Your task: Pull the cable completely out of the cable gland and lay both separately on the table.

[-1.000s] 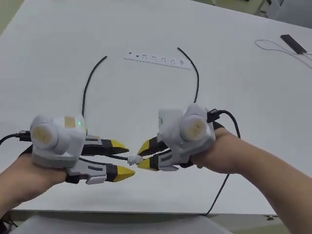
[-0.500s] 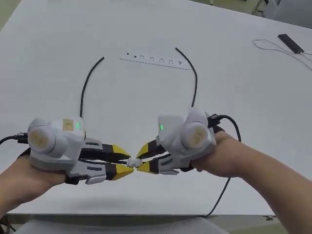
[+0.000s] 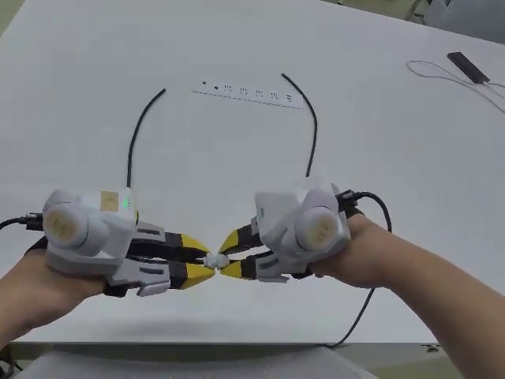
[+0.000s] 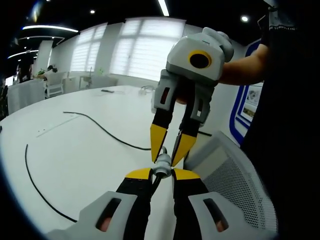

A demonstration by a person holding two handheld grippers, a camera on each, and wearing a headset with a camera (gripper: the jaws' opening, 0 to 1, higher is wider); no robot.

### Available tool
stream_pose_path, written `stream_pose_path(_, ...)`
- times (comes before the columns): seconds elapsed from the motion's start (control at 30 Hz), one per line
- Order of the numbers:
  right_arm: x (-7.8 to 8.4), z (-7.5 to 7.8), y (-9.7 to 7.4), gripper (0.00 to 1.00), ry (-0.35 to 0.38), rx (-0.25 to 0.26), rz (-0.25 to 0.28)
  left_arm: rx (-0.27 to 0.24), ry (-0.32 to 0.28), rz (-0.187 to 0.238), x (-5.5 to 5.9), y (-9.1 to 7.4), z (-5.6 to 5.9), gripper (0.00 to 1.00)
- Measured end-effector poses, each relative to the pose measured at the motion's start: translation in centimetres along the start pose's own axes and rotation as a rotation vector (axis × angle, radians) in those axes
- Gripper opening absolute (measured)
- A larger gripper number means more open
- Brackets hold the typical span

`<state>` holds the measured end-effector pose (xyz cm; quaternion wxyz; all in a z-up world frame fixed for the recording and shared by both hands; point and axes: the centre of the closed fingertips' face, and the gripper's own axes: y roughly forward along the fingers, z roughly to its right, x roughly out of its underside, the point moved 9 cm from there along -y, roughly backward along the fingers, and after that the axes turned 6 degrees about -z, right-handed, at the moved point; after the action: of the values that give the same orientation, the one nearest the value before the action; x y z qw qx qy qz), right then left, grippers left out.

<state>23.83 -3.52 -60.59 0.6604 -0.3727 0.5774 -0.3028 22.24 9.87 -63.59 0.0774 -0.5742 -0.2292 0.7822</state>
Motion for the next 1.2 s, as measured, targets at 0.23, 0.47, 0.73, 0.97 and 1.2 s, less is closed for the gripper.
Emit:
stream_pose_path(0.23, 0.1, 0.3, -0.6, 0.09, 0.058, -0.004, 0.021, 0.002, 0.010, 0.011, -0.2, 0.0, 0.0, 0.15)
stream_pose_path(0.47, 1.1, 1.1, -1.3, 0.16, 0.174, -0.037, 0.054, -0.006, 0.042, 0.007, -0.2, 0.1, 0.1, 0.15)
stream_pose_path(0.73, 2.4, 2.0, -1.2, 0.15, 0.500, -0.208, 0.264, -0.009, 0.073, 0.005, -0.2, 0.0, 0.2, 0.15)
stream_pose_path(0.97, 3.5, 1.8, -0.6, 0.19, 0.605, -0.314, 0.271, -0.022, 0.106, 0.014, -0.7, -0.1, 0.1, 0.15)
stream_pose_path(1.2, 3.5, 1.9, -0.1, 0.13, 0.672, -0.365, 0.317, -0.013, 0.133, 0.005, -0.8, 0.0, 0.4, 0.15)
